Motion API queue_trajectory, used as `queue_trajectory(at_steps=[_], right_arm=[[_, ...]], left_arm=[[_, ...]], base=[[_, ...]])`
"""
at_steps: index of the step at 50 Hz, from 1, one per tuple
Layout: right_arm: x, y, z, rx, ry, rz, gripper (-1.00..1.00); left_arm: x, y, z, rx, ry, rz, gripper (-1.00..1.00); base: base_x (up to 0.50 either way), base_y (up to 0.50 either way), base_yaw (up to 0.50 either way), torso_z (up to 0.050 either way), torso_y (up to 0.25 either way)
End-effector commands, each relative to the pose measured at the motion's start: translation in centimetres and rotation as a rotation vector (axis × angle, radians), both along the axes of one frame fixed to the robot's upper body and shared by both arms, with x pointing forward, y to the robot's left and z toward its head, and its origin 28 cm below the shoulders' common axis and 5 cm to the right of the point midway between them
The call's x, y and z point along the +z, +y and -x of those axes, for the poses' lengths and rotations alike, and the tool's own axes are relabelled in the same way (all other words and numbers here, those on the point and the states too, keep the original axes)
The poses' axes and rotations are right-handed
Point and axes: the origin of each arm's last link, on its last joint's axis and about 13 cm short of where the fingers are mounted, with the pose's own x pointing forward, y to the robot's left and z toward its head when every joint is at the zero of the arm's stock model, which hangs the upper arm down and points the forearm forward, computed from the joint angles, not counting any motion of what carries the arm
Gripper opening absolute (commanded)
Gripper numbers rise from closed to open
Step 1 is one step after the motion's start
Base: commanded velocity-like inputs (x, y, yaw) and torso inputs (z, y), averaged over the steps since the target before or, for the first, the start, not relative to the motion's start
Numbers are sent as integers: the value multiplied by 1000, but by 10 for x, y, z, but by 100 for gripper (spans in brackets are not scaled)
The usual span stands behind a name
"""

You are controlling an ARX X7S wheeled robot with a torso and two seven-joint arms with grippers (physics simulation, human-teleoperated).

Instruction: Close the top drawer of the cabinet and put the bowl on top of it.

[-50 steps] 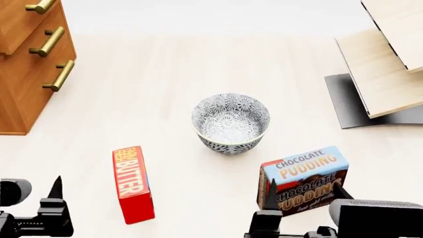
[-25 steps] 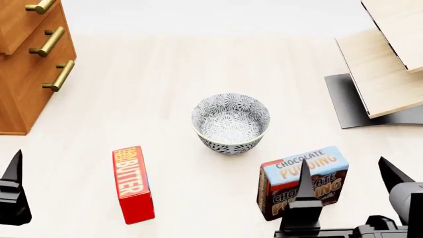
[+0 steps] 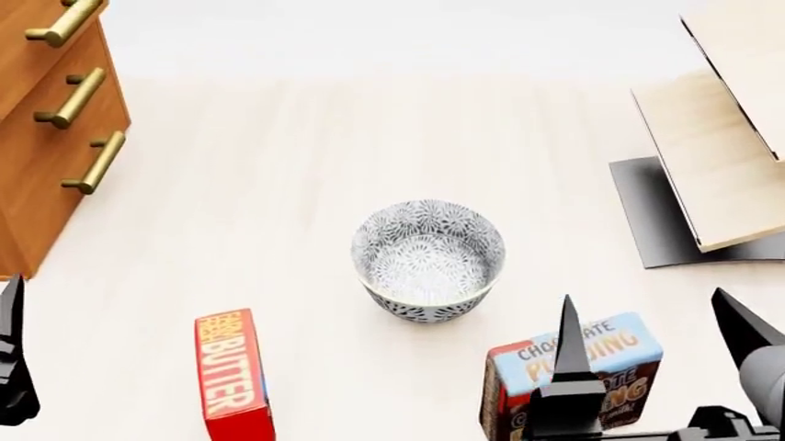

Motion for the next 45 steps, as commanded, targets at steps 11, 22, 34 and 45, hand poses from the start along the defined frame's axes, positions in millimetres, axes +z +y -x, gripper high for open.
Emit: queue_trajectory(at_steps=[11,22,34,45], right_arm=[[-1,-1,1,8,-5,-9,100],[3,0,2,10,-5,-6,100],[8,0,3,8,-19,-12,100],[4,-2,2,3,-13,-15,100]], left_arm=[[3,0,4,-3,-35,4,100],[5,1,5,-1,-37,-5,100],[7,0,6,-11,-40,-22,100],[6,0,6,-12,-40,-30,100]], base=[[398,0,0,0,0],[398,0,0,0,0],[420,0,0,0,1],[500,0,0,0,1]])
